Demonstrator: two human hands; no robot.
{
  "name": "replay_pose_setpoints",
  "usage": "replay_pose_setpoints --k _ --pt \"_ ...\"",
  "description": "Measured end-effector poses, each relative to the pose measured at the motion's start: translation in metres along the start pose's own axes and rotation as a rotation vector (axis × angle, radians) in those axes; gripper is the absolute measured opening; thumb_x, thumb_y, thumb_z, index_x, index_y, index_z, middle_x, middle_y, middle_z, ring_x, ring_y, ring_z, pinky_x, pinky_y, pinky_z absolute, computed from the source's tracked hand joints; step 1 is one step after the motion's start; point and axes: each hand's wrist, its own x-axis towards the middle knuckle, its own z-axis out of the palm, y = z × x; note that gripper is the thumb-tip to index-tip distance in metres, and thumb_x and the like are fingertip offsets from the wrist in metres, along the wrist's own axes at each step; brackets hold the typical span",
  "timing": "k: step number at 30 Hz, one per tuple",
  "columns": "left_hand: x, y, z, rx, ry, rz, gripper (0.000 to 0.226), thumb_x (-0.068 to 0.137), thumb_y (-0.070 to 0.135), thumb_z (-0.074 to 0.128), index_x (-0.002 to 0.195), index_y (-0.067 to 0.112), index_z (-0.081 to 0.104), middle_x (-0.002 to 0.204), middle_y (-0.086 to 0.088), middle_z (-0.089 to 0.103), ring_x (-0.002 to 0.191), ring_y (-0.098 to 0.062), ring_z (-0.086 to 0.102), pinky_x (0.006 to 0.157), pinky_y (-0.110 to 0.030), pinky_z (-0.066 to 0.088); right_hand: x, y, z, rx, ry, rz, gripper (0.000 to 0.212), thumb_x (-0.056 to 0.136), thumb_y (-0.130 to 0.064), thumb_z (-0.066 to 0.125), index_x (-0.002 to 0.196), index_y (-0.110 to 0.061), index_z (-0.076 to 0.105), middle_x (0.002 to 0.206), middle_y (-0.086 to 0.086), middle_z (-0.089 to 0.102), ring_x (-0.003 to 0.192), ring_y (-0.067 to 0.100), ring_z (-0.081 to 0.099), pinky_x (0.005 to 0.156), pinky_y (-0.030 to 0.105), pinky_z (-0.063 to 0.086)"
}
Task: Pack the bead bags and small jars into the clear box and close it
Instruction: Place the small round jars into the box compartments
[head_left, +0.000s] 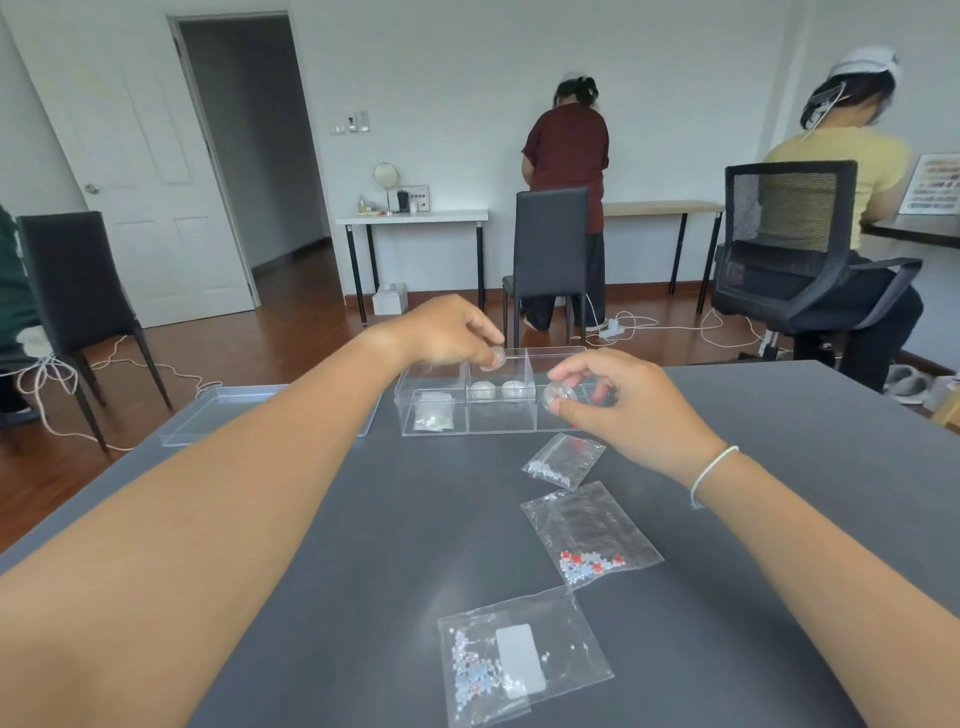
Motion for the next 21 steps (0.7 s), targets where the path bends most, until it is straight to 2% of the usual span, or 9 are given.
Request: replay_pose_setpoints --k 2,6,9,14,15,18,21 --pt "0.009 -0.001 0.005 0.083 -0.066 -0.028 0.025 0.07 0.029 0.074 0.094 0.029 0.068 0.086 0.015 0.063 0.07 -0.002 0.054 0.055 -0.02 0.038 0.001 0.002 0.0 0.008 0.022 0.003 0.021 0.075 -0.028 0.069 0.081 -0.044 0.056 0.085 -0.019 0.057 0.066 0.007 0.045 0.064 0.008 0.038" --pt "0.02 -0.007 0.012 0.196 -0.169 -0.087 0.028 0.068 0.029 0.076 0.095 0.025 0.069 0.087 0.012 0.062 0.09 -0.013 0.056 0.073 -0.023 0.04 0.002 0.004 0.001 0.003 0.04 0.014 0.017 0.075 -0.029 0.068 0.084 -0.04 0.059 0.084 -0.019 0.057 0.064 0.005 0.045 0.064 0.014 0.039" --pt "0.024 -0.01 0.016 0.261 -0.213 -0.103 0.028 0.066 0.03 0.077 0.092 0.026 0.069 0.084 0.014 0.061 0.094 -0.015 0.056 0.083 -0.026 0.039 0.003 0.005 0.001 -0.004 0.036 0.018 0.016 0.076 -0.029 0.068 0.085 -0.038 0.06 0.084 -0.021 0.056 0.063 0.004 0.045 0.063 0.012 0.038" --pt "0.028 -0.003 0.018 0.328 -0.295 -0.112 0.018 0.065 0.027 0.078 0.081 0.029 0.069 0.08 0.018 0.059 0.091 -0.014 0.054 0.08 -0.026 0.04 0.003 0.005 0.0 -0.005 0.04 0.021 0.014 0.076 -0.032 0.068 0.087 -0.037 0.06 0.083 -0.02 0.057 0.062 0.006 0.046 0.064 0.015 0.041" --pt "0.028 -0.001 0.017 0.339 -0.314 -0.117 0.017 0.065 0.028 0.078 0.079 0.03 0.069 0.08 0.019 0.059 0.091 -0.014 0.054 0.078 -0.025 0.041 0.004 0.005 0.0 -0.006 0.042 0.018 0.014 0.076 -0.032 0.068 0.087 -0.036 0.061 0.083 -0.019 0.057 0.062 0.006 0.046 0.064 0.016 0.041" --pt "0.028 0.001 0.016 0.331 -0.347 -0.144 0.017 0.065 0.032 0.078 0.079 0.031 0.068 0.08 0.019 0.058 0.091 -0.014 0.053 0.055 -0.021 0.038 0.003 0.005 0.0 -0.004 0.038 0.016 0.014 0.076 -0.032 0.068 0.088 -0.036 0.061 0.084 -0.019 0.057 0.062 0.007 0.045 0.064 0.017 0.042" --pt "0.03 0.0 0.017 0.319 -0.354 -0.151 0.017 0.066 0.032 0.077 0.079 0.031 0.067 0.084 0.016 0.058 0.095 -0.016 0.053 0.052 -0.02 0.035 0.003 0.006 0.0 0.0 0.031 0.025 0.014 0.076 -0.032 0.068 0.088 -0.036 0.061 0.084 -0.019 0.057 0.062 0.006 0.045 0.066 0.018 0.042"
